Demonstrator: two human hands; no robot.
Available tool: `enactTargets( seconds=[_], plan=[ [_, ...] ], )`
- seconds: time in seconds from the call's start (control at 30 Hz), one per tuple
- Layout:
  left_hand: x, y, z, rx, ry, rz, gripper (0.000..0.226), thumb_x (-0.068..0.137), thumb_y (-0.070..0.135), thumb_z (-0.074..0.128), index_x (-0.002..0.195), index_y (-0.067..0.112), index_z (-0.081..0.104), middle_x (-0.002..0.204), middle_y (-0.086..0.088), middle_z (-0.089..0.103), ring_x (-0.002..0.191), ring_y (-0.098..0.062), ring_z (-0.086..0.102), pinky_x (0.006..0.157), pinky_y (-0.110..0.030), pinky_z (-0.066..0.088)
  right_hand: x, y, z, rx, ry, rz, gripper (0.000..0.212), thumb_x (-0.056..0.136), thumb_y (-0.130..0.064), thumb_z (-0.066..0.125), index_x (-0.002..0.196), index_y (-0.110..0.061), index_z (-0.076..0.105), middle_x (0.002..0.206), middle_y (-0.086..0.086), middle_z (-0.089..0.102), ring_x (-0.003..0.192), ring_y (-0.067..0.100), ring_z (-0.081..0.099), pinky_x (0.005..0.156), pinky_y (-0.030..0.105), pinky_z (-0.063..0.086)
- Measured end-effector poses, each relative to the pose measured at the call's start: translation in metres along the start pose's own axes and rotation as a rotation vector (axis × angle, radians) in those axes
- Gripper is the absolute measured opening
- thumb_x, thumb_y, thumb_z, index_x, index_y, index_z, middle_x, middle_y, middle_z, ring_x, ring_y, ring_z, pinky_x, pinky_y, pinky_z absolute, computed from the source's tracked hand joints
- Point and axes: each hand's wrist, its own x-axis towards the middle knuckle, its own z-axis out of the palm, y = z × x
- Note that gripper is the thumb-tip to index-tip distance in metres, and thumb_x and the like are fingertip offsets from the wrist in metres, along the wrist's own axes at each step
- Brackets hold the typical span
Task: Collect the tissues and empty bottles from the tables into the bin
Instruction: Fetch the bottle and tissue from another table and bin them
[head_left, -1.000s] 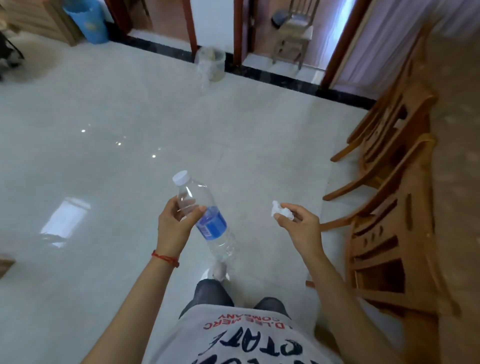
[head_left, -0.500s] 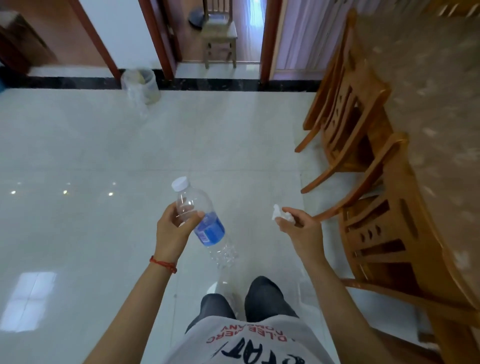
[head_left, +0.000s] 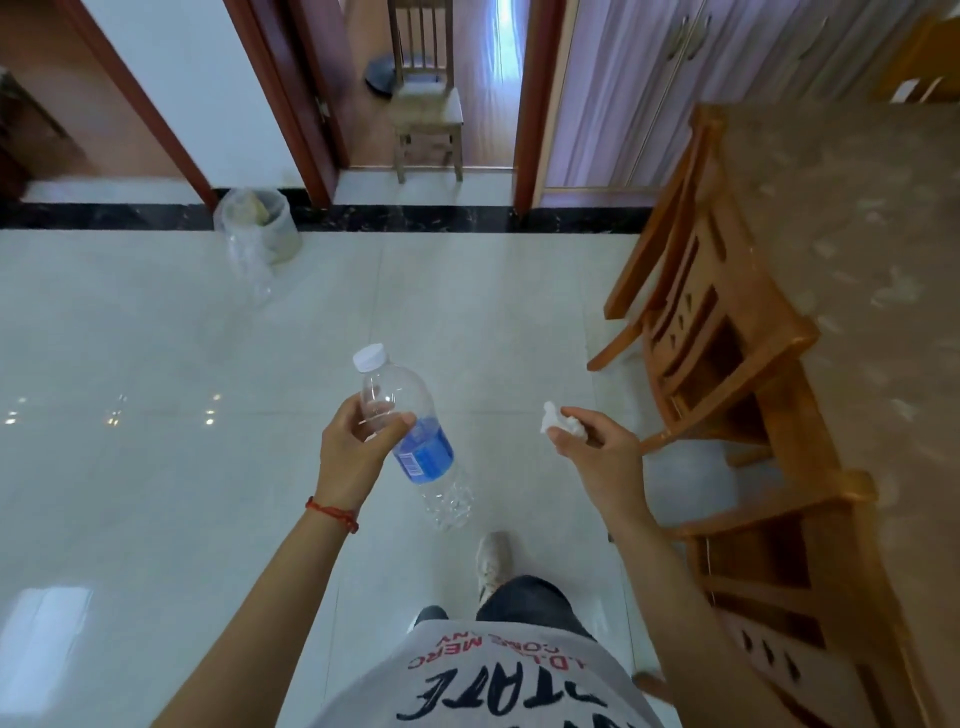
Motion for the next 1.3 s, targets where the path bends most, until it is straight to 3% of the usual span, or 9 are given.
enactTargets(
  seconds=[0.17,0.47,0.73,0.93,1.1,1.3],
  plan=[
    [0.077,0.039,0.041,0.019,-0.039,0.047,0.029,0.079,0.005,0.066,0.105,0.013,0.053,0.095,-0.002,0.06,0.083,-0.004,0.058,0.062,-0.001,0.045,0.091,-0.038,-0.005,-0.038,0.036,-0.031,0.019,0.075,-0.012,0.073,0.088,-0.023,0.065,0.085,-0.004,0.066,0.08,0.013,0.062,0.073,0.023,0.051],
    [0.227,0.069,0.086,0.022,-0.07,0.055,0.032,0.079,0.004,0.066,0.108,0.011,0.053,0.093,0.001,0.061,0.084,-0.005,0.059,0.064,-0.003,0.046,0.237,-0.083,0.028,-0.033,0.031,-0.006,0.02,0.076,-0.009,0.072,0.09,-0.021,0.063,0.082,-0.012,0.062,0.075,0.003,0.059,0.063,0.005,0.047],
    [0.404,0.116,0.117,0.114,-0.097,0.1,0.036,0.082,0.009,0.064,0.115,0.003,0.052,0.102,-0.006,0.058,0.091,-0.019,0.057,0.065,-0.005,0.046,0.388,-0.137,0.077,-0.039,0.124,0.021,0.022,0.076,-0.01,0.072,0.098,-0.01,0.068,0.086,-0.002,0.064,0.077,0.009,0.06,0.07,0.017,0.051],
    [0.521,0.163,0.149,0.125,-0.136,0.127,0.035,0.081,0.011,0.066,0.113,0.004,0.053,0.098,-0.004,0.059,0.087,-0.016,0.057,0.064,-0.003,0.046,0.484,-0.176,0.096,-0.063,0.183,-0.013,0.02,0.077,-0.012,0.072,0.097,-0.013,0.067,0.082,-0.006,0.062,0.073,0.003,0.058,0.062,0.004,0.047],
    [0.587,0.18,0.19,0.11,-0.17,0.094,0.03,0.079,0.01,0.067,0.105,0.01,0.053,0.094,-0.001,0.06,0.084,-0.012,0.058,0.062,-0.001,0.046,0.556,-0.189,0.095,-0.027,0.191,0.011,0.018,0.077,-0.015,0.072,0.092,-0.021,0.065,0.083,-0.008,0.065,0.077,0.01,0.061,0.067,0.014,0.051],
    [0.67,0.205,0.247,0.107,-0.19,0.116,0.031,0.08,0.007,0.066,0.108,0.006,0.054,0.089,0.007,0.06,0.083,-0.005,0.058,0.062,-0.003,0.047,0.662,-0.204,0.086,-0.043,0.216,0.001,0.018,0.076,-0.013,0.073,0.094,-0.014,0.068,0.086,0.002,0.067,0.079,0.019,0.062,0.075,0.032,0.053]
  ],
)
